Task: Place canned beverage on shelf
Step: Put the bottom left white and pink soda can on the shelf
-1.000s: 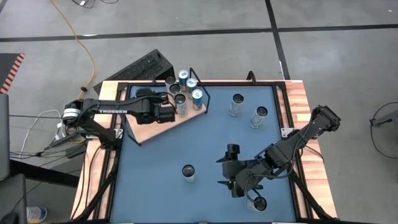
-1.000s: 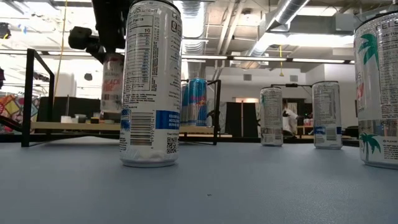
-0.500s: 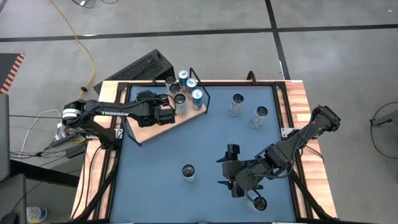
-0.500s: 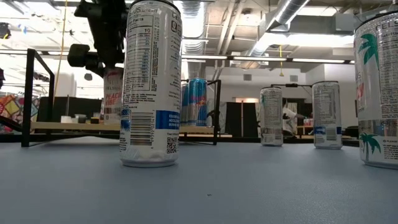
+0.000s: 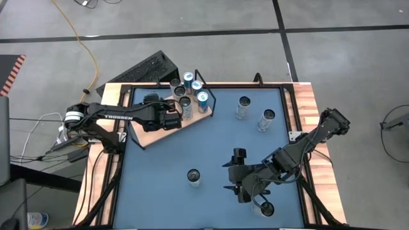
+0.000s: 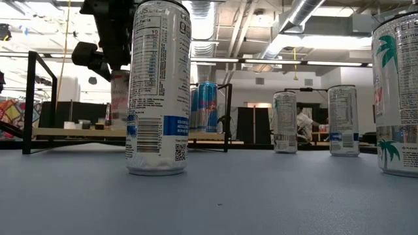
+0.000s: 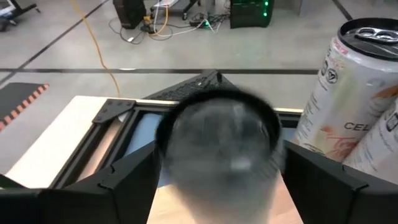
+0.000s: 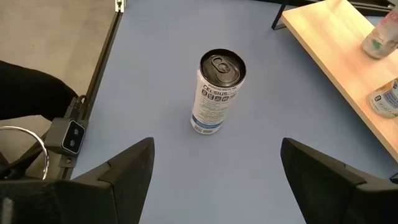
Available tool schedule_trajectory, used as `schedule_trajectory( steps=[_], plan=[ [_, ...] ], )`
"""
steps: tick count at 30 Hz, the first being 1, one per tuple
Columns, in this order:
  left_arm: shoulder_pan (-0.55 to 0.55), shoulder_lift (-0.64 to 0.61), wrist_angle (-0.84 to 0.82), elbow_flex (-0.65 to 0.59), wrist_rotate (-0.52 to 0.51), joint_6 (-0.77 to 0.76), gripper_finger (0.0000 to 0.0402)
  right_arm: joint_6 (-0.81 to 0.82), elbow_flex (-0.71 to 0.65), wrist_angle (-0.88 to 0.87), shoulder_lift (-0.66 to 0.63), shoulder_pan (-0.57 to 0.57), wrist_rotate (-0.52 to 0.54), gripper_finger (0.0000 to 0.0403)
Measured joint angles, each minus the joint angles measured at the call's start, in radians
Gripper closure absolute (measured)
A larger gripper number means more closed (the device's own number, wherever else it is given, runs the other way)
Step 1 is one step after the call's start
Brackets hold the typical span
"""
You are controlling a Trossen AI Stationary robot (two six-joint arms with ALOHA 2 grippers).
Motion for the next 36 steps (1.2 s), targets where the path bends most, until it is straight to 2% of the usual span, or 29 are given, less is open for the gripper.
schedule_trajectory(
  steps=[12, 18, 26, 36],
  plan=[
    [-0.002, -0.005, 0.014, 0.000, -0.026, 0.018, 0.0099, 0.008, 0.000, 0.000, 0.000, 0.010, -0.004, 0.0069],
    [-0.020, -0.049, 0.006, 0.018, -0.080, 0.102, 0.0099, 0.016, 0.000, -0.002, 0.000, 0.016, -0.004, 0.0069],
    [-0.019, -0.106, 0.008, -0.003, -0.096, 0.259, 0.0099, 0.016, 0.000, -0.004, 0.000, 0.016, -0.004, 0.0069],
    [-0.021, -0.109, 0.072, -0.093, -0.126, 0.199, 0.0099, 0.016, 0.000, -0.005, 0.000, 0.016, -0.004, 0.0069]
  ],
)
